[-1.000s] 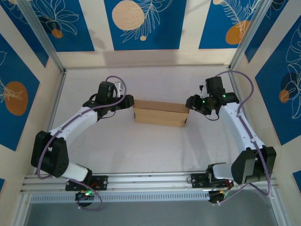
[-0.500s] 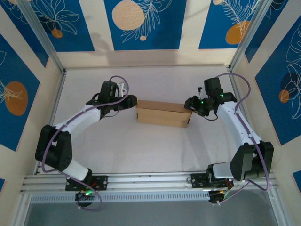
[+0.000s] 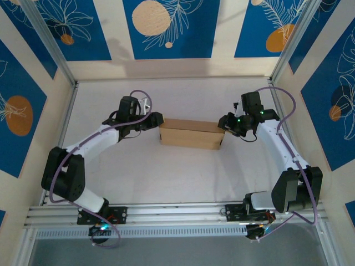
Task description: Fold the paper box
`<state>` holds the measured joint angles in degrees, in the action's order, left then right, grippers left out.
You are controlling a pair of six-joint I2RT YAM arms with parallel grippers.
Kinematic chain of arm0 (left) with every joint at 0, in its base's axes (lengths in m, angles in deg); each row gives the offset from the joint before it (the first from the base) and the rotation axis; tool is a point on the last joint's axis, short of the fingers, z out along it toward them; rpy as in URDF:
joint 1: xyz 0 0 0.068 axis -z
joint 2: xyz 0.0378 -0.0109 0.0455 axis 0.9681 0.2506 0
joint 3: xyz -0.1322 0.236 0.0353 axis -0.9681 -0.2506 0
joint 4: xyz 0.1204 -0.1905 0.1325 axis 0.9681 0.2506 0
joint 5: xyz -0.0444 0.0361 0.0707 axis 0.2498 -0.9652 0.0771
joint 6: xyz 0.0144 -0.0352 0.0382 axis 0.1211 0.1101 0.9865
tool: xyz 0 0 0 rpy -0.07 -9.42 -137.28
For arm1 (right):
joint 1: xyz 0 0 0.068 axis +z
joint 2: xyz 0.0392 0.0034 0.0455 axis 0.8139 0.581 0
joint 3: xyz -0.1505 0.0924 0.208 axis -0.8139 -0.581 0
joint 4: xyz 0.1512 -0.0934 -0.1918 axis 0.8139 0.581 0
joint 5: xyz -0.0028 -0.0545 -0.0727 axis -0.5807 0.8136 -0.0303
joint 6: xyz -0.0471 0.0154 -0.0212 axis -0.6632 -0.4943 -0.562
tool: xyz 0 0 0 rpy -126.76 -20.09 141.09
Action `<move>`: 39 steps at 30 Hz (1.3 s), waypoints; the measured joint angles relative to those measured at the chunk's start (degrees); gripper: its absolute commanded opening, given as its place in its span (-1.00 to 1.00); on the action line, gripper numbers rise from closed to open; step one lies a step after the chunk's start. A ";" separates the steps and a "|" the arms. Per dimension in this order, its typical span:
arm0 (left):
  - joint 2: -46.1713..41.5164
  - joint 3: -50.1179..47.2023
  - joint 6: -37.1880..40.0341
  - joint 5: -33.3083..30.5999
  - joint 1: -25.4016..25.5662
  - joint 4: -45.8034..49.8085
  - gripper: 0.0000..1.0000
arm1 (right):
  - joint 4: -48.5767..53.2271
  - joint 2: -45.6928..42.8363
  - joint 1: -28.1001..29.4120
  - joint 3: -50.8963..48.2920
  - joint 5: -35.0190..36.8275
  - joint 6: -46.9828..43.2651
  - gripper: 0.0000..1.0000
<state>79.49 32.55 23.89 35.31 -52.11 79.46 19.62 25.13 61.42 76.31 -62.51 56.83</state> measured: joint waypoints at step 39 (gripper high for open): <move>-24.63 -21.53 3.63 -17.11 1.20 -5.09 -0.58 | -23.32 -11.76 15.17 -17.53 8.59 1.62 -0.45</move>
<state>54.86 11.02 27.52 18.20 -50.91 74.37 -3.70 13.37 76.59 58.78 -53.92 58.45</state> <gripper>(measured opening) 0.205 0.269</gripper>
